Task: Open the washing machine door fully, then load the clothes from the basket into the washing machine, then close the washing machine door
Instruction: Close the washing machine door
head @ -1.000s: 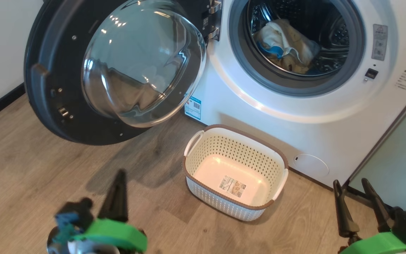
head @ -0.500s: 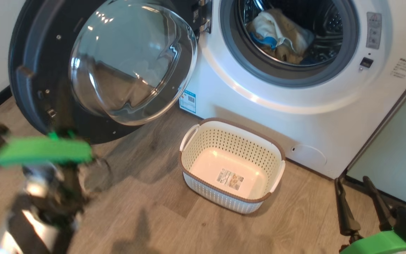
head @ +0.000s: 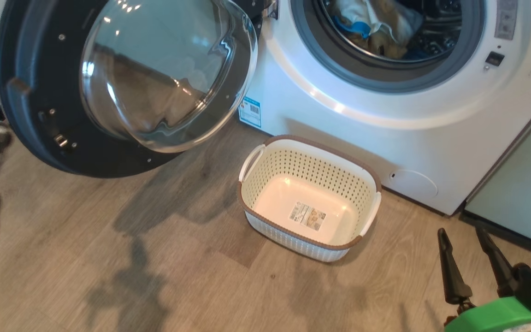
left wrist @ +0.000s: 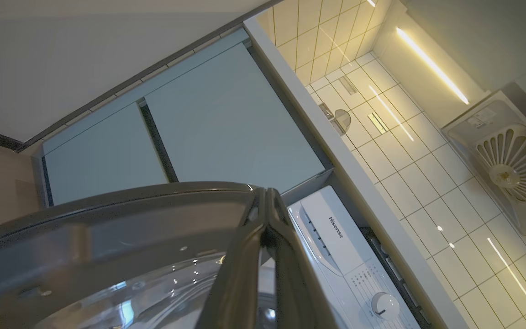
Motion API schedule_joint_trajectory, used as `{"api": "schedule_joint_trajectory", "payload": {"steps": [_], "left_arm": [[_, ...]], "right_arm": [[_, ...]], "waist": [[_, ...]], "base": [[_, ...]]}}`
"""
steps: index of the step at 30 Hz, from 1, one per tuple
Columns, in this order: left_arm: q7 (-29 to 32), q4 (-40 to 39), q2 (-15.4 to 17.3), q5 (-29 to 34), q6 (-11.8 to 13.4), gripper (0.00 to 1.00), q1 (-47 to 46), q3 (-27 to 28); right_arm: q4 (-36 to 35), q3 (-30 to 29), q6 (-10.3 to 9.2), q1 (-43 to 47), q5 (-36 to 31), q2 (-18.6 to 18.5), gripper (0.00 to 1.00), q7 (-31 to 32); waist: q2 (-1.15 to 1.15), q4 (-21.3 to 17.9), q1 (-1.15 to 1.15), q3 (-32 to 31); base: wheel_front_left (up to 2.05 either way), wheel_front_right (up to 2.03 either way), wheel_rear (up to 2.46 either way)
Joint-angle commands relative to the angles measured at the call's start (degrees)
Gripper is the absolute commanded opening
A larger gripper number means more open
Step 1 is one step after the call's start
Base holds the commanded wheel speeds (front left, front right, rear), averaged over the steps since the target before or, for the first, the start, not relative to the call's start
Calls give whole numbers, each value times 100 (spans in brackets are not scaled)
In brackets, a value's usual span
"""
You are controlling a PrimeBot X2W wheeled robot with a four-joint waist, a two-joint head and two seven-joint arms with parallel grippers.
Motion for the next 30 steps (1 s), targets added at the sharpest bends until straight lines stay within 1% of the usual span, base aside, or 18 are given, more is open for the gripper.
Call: {"api": "schedule_joint_trajectory", "payload": {"steps": [1, 6, 12, 20, 30], "left_arm": [[68, -26, 345, -74, -60, 0, -345, 288], [197, 779, 506, -444, -159, 0, -559, 578], [292, 1425, 559, -828, -213, 0, -666, 889], [445, 1639, 473, -1209, -219, 0, -691, 1265], [602, 1835, 328, -1232, -220, 0, -586, 1519]], "right_arm": [[-235, 124, -16, -312, -66, -67, 100, 20], [-308, 168, -16, -399, -85, -150, 100, 124], [-460, 190, -16, -455, -88, -310, 100, 273], [-704, 190, -16, -505, -62, -499, 100, 483], [-900, 175, -16, -486, -27, -629, 100, 658]], "waist": [[0, -21, -1, 46], [0, -99, -1, 200], [0, -196, -1, 421], [0, -280, -1, 726], [0, -339, -1, 846]], "base": [[0, 0, 0], [0, 0, 0], [0, 0, 0], [0, 0, 0], [0, 0, 0]]}}
